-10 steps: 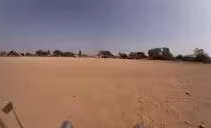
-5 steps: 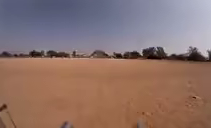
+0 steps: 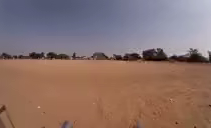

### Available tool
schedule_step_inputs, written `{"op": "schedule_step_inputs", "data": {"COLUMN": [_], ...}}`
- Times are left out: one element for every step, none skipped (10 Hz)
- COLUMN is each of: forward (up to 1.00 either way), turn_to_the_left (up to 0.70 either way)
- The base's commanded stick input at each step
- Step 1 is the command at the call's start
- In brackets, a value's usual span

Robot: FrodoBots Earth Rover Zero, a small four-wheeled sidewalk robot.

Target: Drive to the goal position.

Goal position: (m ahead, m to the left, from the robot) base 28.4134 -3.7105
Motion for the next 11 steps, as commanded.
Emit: {"op": "schedule_step_inputs", "data": {"forward": [0.7, 0.7, 0.7, 0.7, 0.7, 0.7, 0.7, 0.7, 0.7, 0.7, 0.7], "turn_to_the_left": [-0.35, -0.34, 0.0, 0.0, 0.0, 0.0, 0.0, 0.0, 0.0, 0.0, 0.0]}}
